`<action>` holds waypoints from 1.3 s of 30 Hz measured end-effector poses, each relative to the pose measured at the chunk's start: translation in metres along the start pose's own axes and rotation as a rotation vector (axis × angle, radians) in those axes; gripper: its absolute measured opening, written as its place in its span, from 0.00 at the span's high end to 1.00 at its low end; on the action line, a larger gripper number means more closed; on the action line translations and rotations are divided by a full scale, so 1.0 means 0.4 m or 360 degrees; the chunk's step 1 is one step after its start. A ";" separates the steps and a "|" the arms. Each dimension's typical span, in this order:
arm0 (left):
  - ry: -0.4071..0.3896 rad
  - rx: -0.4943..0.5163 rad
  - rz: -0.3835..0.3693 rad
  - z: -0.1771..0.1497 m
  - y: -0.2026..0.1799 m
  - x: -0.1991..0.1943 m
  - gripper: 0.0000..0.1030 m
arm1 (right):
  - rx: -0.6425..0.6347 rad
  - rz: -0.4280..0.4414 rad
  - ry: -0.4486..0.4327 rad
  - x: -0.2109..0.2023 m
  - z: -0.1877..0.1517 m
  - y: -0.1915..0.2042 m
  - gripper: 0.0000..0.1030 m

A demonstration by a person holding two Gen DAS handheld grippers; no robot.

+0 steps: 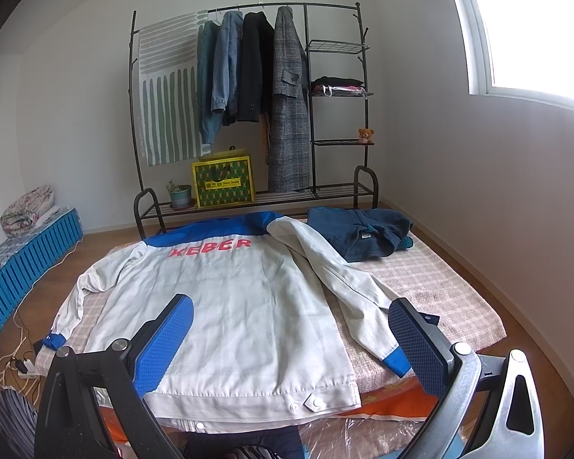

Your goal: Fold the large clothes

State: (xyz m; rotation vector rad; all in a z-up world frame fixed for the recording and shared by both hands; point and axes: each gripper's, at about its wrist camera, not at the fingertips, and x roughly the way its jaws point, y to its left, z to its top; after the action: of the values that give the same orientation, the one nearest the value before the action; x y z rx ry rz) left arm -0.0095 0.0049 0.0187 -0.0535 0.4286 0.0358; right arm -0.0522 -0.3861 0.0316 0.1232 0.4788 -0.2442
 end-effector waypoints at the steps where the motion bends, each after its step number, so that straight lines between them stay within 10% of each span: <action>1: -0.0002 -0.0002 0.0000 -0.002 0.002 0.000 0.00 | 0.0000 0.0002 0.0001 0.000 0.002 0.002 0.00; 21: 0.0009 0.0005 0.0128 0.003 0.059 0.085 0.00 | -0.0034 0.0040 -0.0007 0.024 0.047 0.049 0.00; 30: -0.0042 0.0097 0.0475 0.044 0.256 0.242 0.03 | -0.0041 0.0138 -0.0018 0.070 0.103 0.115 0.00; 39: 0.0345 -0.0289 0.0245 0.019 0.573 0.509 0.26 | 0.0103 0.0222 -0.0142 0.119 0.132 0.185 0.00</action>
State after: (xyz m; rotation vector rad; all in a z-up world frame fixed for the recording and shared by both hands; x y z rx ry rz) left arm 0.1682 0.2389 -0.0692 -0.2043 0.6451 0.2219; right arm 0.0311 -0.3337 0.0601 0.2069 0.3717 -0.1281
